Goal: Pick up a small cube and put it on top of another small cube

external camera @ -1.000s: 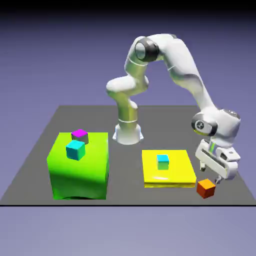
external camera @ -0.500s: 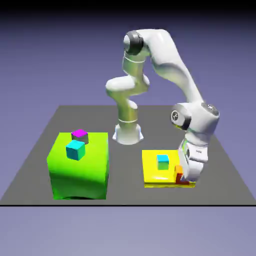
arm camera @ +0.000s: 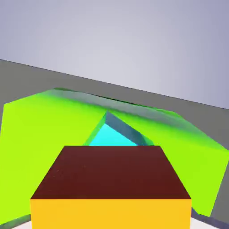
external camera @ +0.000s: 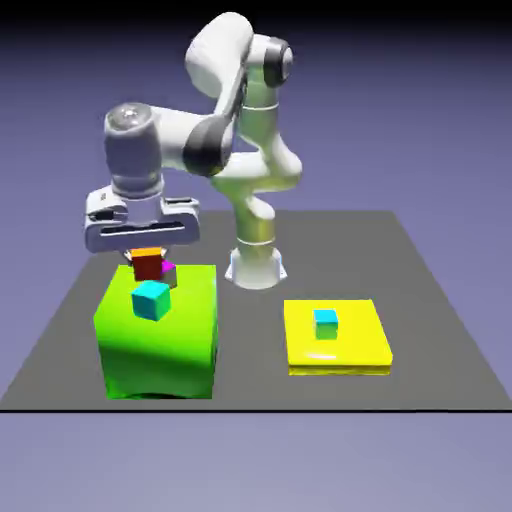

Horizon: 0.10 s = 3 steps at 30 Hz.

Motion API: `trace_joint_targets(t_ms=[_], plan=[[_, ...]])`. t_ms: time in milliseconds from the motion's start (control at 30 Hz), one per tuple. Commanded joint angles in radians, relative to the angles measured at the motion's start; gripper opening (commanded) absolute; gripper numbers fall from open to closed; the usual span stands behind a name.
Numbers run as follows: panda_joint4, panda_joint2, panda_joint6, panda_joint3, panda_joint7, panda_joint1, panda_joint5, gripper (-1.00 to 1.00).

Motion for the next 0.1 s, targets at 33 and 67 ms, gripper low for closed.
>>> trace_joint_targets(t_ms=[33, 67], plan=[[0.000, 0.000, 0.001, 0.000, 0.001, 0.000, -0.003, 1.00], [0.036, -0.006, -0.041, 0.000, 0.002, 0.002, -0.005, 1.00]])
